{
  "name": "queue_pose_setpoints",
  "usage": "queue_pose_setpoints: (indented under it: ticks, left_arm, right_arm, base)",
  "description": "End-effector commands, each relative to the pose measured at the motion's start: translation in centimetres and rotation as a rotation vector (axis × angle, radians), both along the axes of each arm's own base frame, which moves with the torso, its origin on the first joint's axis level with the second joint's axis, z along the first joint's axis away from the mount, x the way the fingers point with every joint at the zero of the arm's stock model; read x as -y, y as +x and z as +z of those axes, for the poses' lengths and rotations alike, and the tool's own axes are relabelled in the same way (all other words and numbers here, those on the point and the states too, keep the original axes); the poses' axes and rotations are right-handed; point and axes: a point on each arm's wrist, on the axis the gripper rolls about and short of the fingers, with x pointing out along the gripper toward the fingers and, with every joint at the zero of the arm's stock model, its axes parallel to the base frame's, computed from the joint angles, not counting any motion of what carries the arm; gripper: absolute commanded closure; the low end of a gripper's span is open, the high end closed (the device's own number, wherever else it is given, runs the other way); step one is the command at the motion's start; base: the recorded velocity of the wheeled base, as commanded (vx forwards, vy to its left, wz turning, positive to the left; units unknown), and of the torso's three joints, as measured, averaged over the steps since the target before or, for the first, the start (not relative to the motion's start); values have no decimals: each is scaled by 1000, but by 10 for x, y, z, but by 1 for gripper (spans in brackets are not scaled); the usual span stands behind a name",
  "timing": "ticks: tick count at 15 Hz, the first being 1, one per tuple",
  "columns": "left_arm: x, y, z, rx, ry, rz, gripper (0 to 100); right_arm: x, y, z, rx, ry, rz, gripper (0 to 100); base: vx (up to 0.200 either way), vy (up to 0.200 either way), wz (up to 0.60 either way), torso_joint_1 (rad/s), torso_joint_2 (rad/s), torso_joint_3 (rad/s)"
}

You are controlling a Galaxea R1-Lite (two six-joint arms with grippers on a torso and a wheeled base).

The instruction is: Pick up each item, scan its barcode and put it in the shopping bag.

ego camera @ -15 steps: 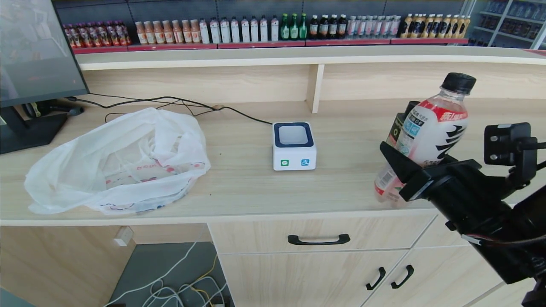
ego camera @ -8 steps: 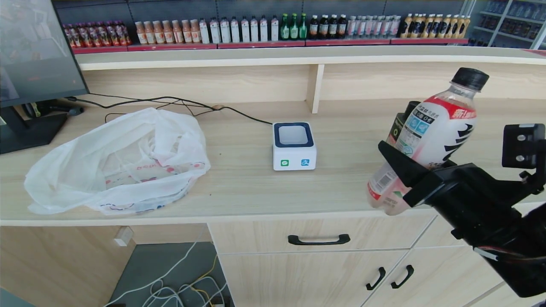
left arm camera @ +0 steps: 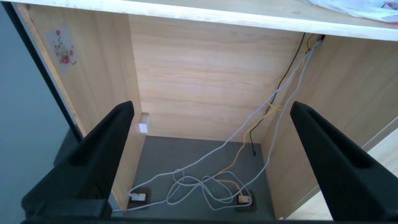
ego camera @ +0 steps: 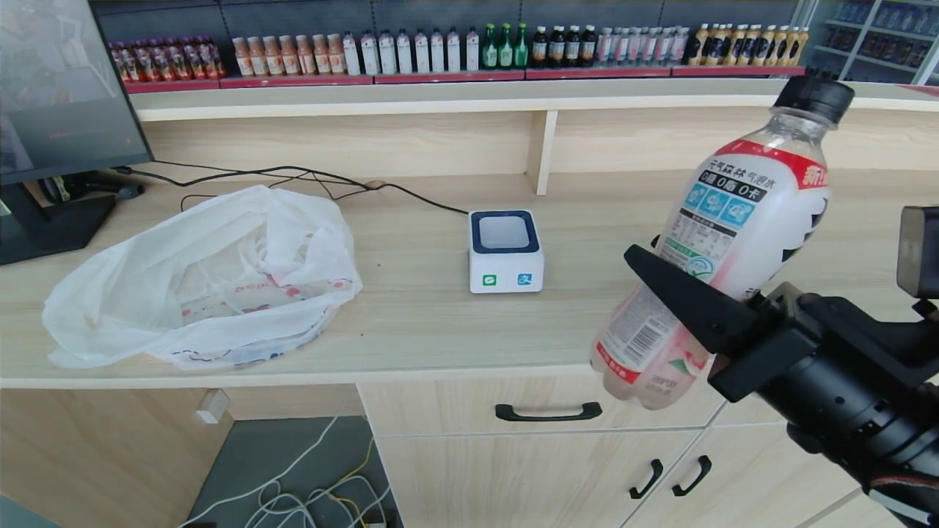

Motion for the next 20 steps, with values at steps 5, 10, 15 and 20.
queue_pose_setpoints:
  ticks: [5,10,15,20]
  left_arm:
    - [0,0,0,0,-2,-1,0]
    - [0,0,0,0,-1,-1,0]
    - [0,0,0,0,-1,1,0]
    - [0,0,0,0,-1,1,0]
  right_arm:
    - [3,-26,20,5,13,32,0]
    - [15,-43,33,7,11,37,0]
    - [51,-84,59,27,-16,51,0]
    - [113,-165,87,110,-55,98,0]
  base:
    - [0,0,0,0,0,0]
    - [0,0,0,0,0,0]
    - [0,0,0,0,0,0]
    - [0,0,0,0,0,0]
